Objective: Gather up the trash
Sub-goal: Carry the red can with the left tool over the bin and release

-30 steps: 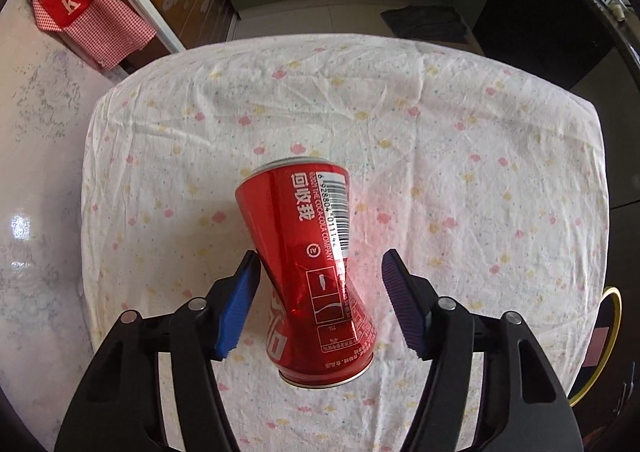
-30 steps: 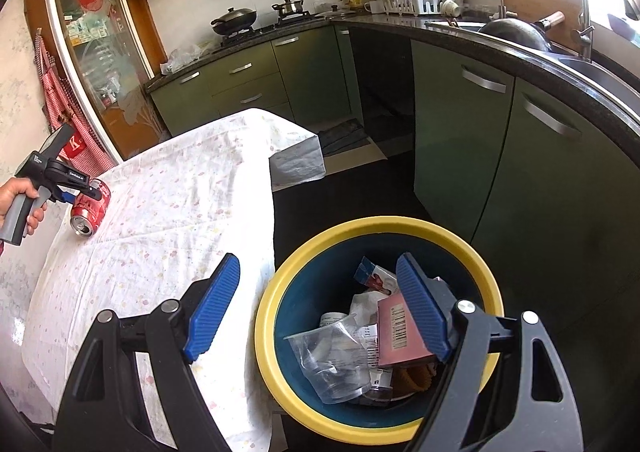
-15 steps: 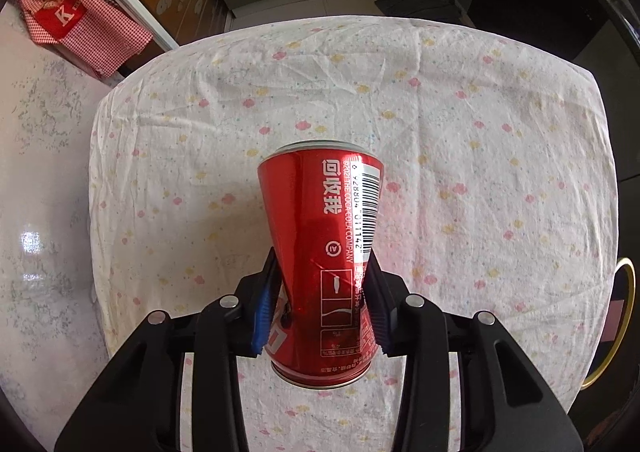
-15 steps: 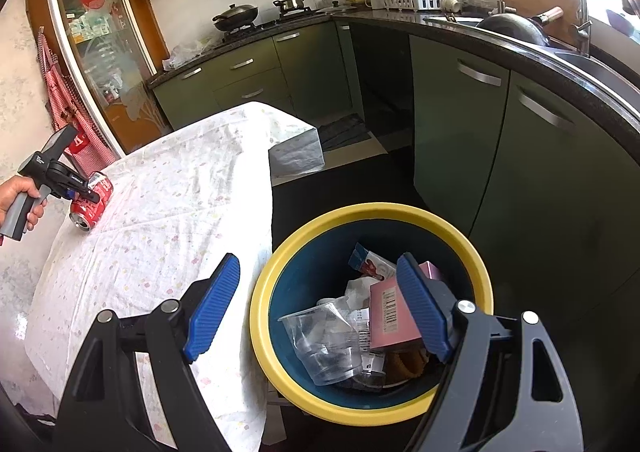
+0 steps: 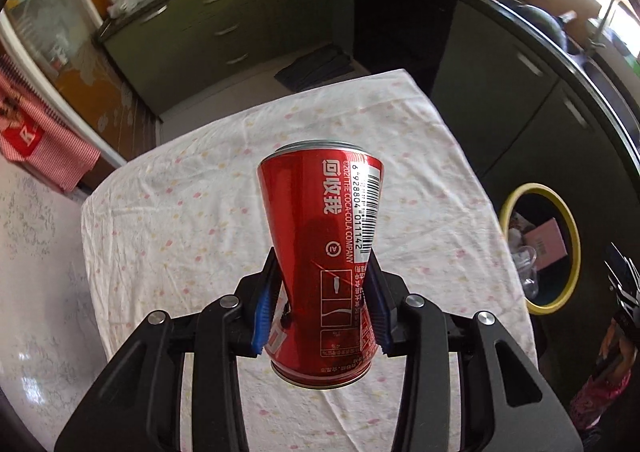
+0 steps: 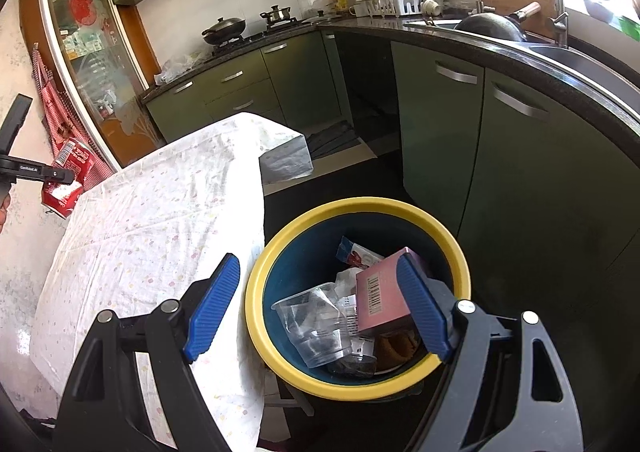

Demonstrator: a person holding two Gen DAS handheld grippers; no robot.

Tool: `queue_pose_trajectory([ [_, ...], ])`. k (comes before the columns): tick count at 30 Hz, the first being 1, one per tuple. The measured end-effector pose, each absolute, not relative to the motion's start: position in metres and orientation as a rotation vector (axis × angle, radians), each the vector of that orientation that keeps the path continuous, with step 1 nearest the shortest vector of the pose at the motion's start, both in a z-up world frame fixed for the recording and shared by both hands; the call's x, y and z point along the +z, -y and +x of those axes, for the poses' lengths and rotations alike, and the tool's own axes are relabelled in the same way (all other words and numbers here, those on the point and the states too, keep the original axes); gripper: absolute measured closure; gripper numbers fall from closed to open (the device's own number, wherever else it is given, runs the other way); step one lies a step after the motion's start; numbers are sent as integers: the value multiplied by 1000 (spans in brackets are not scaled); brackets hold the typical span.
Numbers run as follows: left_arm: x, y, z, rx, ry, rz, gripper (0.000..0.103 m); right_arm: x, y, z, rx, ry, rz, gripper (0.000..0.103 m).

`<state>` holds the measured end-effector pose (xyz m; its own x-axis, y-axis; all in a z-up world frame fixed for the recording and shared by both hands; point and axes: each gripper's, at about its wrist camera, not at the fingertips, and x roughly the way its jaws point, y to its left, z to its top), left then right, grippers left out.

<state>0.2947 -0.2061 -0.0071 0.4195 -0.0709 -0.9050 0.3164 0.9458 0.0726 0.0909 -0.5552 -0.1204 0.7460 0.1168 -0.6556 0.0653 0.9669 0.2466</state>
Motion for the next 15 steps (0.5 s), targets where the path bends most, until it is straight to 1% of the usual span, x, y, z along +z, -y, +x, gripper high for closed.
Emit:
queue_pose_trajectory([
  [3,3,256,277,-369,-1078,310,63,-116,564,77,-6,-714,273,27],
  [8,3,347,255,-616,-1059,389,63,-109,578,53,-72,-701,286,27],
  [12,-13,425,240,-798,-1031,476,63,-107,587,38,-122,-706,297,27],
  [15,-37,474,235,-861,-1016,559,63,-104,591,26,-150,-706,299,27],
])
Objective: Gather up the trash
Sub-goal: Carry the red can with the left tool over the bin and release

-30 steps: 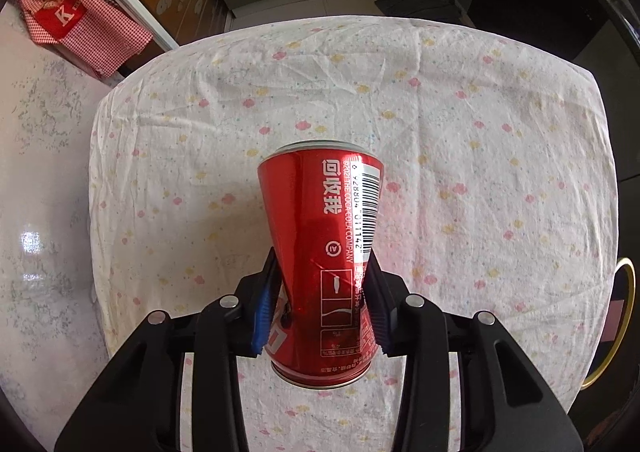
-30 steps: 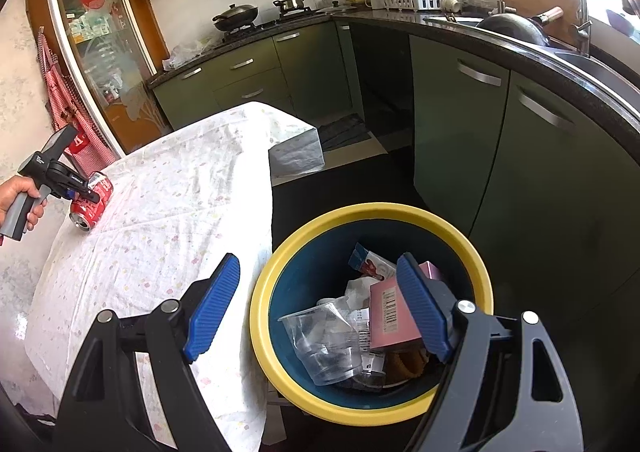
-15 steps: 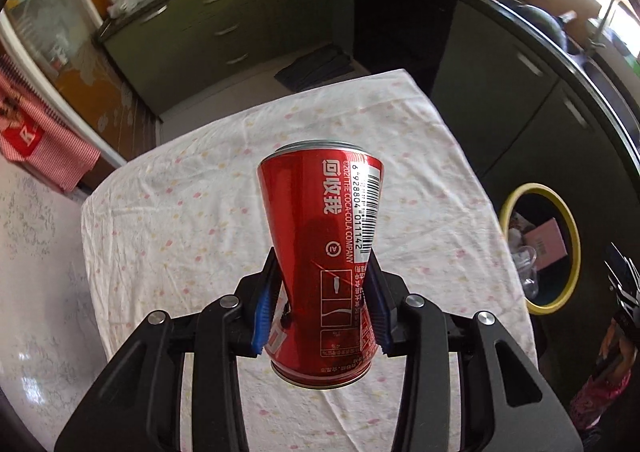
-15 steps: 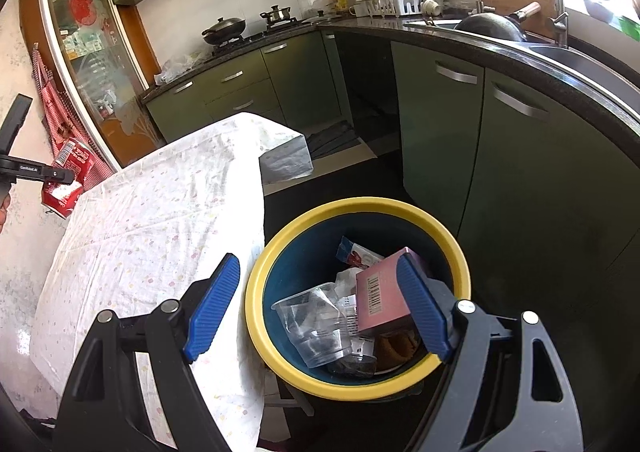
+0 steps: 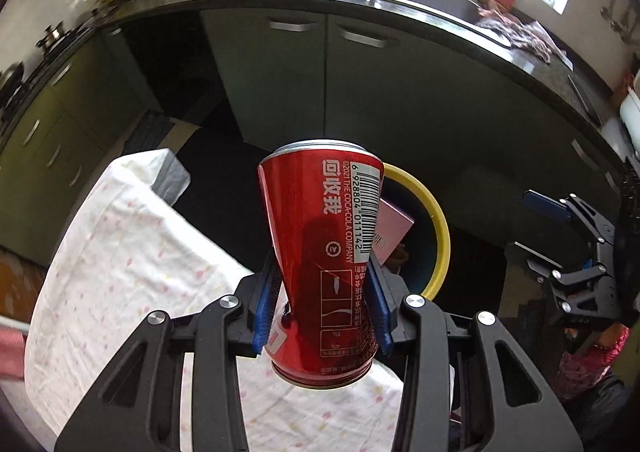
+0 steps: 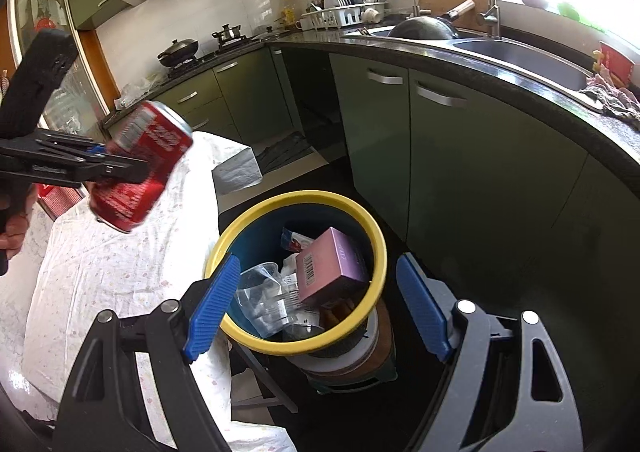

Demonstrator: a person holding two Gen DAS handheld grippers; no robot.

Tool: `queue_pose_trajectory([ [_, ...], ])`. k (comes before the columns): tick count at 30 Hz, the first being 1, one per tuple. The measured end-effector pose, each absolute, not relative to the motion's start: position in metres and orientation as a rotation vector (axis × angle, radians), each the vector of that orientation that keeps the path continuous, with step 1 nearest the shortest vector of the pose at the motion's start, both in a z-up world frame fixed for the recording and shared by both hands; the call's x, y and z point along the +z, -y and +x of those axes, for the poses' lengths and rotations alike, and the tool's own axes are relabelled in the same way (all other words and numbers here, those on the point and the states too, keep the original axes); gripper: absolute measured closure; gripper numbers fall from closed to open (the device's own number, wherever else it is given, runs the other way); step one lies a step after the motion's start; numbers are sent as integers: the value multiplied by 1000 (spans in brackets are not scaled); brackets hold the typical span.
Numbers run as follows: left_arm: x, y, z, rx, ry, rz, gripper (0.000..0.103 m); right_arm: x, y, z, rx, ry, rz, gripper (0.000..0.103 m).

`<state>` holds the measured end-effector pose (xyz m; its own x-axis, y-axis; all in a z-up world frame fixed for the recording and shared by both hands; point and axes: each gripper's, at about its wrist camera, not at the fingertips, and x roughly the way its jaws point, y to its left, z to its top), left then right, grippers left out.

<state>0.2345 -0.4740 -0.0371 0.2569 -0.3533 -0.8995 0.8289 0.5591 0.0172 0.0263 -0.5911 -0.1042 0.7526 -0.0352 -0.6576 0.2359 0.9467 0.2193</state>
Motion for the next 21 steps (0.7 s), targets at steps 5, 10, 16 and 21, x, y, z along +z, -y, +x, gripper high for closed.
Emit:
queue_pose_trajectory([
  [5,-84,530,234,-891,-920,748,63,-103,596,11,-191,-701,314,27],
  [10,-127,554,244,-893,-953,811,63,-102,599,5,-211,-701,332,27],
  [16,-150,556,249,-887,-894,805,37,-97,589,-1,-211,-689,331,27],
  [21,-98,502,223,-961,-828,616,22,-92,573,-8,-198,-683,324,27],
])
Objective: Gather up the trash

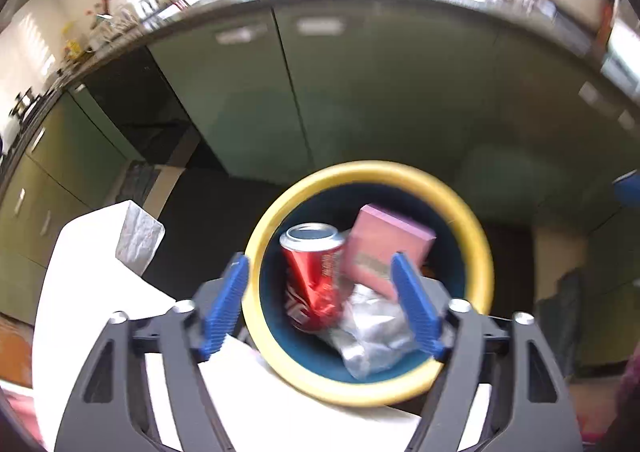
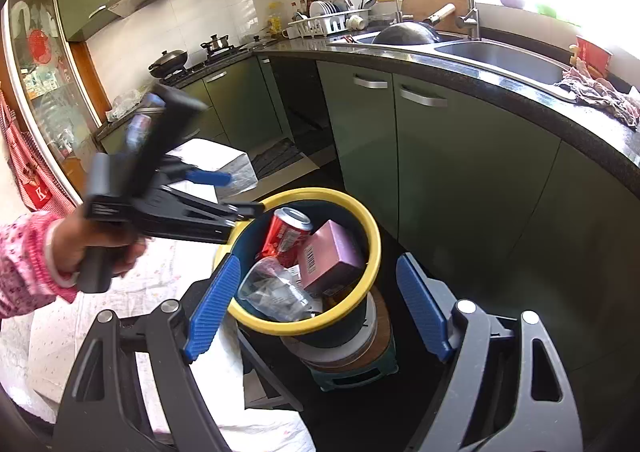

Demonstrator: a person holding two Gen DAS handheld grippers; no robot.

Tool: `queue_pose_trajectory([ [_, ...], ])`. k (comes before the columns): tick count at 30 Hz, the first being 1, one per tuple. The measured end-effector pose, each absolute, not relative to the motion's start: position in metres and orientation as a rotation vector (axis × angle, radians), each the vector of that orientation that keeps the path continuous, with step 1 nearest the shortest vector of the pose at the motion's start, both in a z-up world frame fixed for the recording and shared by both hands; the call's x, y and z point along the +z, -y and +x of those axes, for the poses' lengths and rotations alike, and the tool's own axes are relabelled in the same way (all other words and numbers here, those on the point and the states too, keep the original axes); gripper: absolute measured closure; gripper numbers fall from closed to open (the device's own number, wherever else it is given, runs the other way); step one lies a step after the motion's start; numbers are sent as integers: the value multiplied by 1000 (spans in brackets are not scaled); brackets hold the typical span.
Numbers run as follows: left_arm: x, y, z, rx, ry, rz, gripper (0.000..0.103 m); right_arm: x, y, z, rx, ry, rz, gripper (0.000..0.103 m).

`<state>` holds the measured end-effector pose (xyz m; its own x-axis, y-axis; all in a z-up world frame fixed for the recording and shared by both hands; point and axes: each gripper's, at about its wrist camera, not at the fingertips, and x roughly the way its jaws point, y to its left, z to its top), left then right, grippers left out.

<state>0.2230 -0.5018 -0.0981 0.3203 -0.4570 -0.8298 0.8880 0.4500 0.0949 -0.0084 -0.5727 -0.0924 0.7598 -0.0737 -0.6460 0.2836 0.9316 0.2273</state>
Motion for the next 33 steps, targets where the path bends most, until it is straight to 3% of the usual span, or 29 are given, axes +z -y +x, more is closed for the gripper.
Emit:
queue_pose_trajectory([
  [3,-52,442,193,-954,-677,502,5,-94,560,-11,-176,-693,322,27],
  [11,-4,260,91,-467,-352,387,5,-86,509,-24,-104,-675,276,23],
  [15,-3,167,59,-255,-346,284,5,-67,481,-38,-74,-624,226,8],
  [19,-4,95,31,-93,-368,173,5,-49,451,-52,-55,-580,195,7],
  [25,7,27,-10,-24,-310,86,5,-27,411,-73,-50,-500,101,7],
  [33,18,19,-21,-37,-310,79,5,-22,401,-71,-125,-457,49,7],
])
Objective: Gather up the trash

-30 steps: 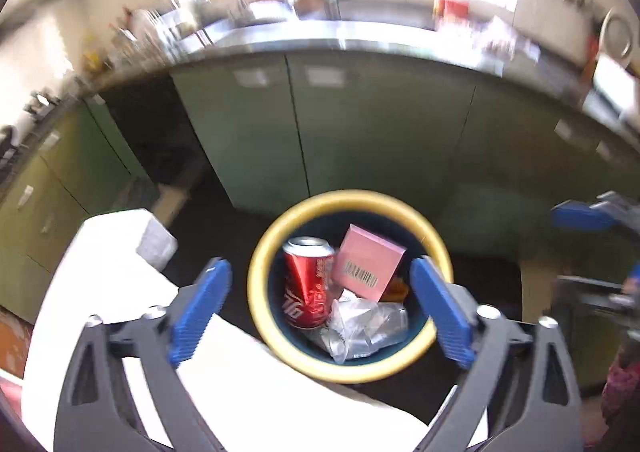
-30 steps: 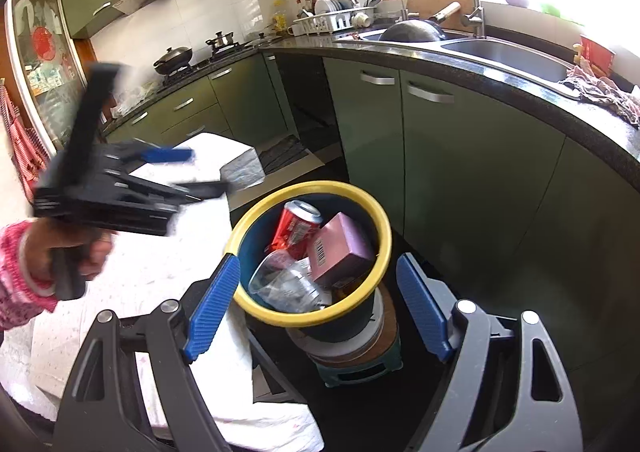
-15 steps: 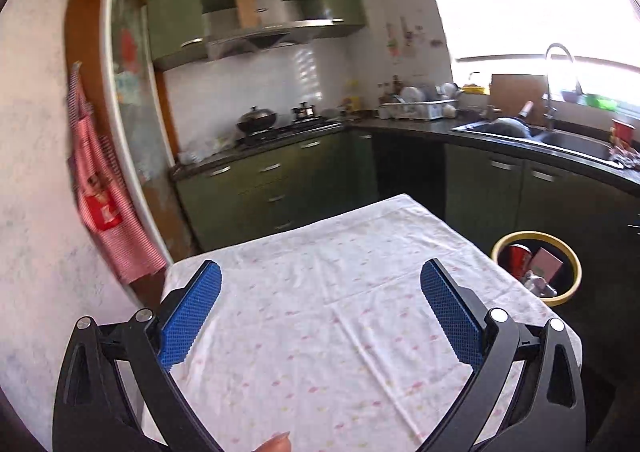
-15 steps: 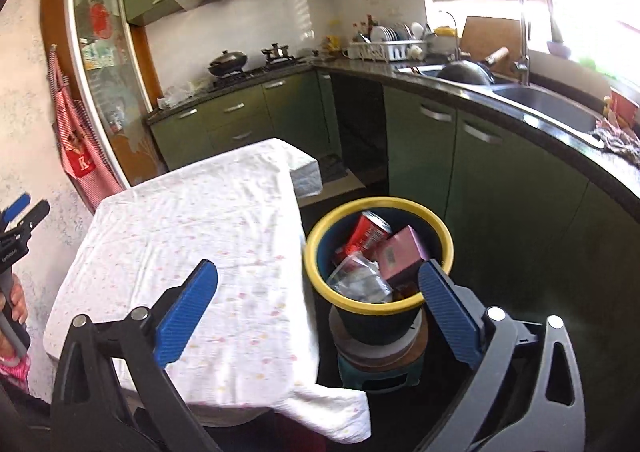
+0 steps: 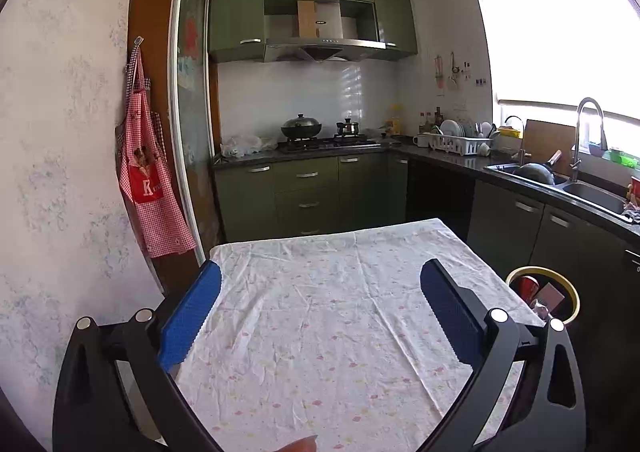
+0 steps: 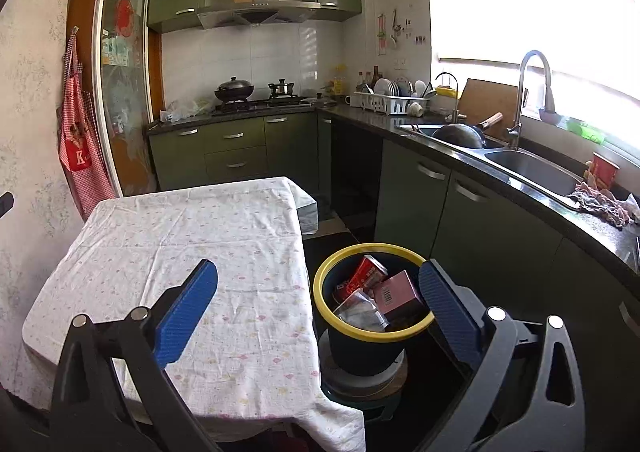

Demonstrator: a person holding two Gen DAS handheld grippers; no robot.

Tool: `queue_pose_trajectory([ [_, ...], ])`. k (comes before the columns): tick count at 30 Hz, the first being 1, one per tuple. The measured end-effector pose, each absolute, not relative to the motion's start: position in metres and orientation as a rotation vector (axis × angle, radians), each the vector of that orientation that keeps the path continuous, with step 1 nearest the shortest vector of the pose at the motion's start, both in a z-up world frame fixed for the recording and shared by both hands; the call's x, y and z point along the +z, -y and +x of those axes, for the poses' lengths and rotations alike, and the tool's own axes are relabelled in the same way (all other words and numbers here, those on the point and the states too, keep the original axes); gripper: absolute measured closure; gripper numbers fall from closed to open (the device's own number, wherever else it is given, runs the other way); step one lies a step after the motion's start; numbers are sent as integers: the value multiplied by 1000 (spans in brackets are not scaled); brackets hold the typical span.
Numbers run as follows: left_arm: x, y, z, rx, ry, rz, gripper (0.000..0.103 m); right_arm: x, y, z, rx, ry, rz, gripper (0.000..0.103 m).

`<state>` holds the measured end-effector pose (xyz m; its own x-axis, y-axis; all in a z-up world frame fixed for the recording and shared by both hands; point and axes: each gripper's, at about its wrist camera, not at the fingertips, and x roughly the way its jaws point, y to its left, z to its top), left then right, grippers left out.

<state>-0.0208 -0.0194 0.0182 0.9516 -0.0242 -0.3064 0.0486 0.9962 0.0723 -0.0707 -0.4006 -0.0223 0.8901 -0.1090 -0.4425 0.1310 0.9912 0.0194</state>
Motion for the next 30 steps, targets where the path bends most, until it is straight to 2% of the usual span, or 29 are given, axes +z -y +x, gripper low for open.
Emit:
queue_pose_trajectory([
  [30,-4,-1,-9,-6,-370,54,5,-35,375,-44,-113,-495,34,7],
])
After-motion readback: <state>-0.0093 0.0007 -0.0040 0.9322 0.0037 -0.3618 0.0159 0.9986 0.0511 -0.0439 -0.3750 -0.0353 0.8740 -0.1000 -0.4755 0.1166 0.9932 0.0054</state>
